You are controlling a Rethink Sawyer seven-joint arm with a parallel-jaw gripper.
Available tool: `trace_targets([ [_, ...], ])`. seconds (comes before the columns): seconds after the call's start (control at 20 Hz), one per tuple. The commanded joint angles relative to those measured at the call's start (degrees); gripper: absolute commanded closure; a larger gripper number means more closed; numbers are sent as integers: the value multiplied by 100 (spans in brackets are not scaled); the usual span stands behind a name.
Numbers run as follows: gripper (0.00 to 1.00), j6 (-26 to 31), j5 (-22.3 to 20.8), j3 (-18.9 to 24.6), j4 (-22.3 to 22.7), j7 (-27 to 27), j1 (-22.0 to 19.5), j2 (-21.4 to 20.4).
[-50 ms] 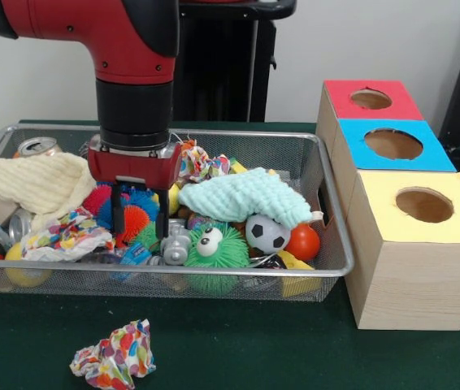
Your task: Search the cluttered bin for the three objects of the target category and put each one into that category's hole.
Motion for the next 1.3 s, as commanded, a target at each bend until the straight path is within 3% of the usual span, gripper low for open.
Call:
trace_targets([
  [0.05, 0, 222, -171, 271, -378, -374, 11, 328],
  [1.3, 0, -176, -292, -1, -298, -66, 224, 315],
])
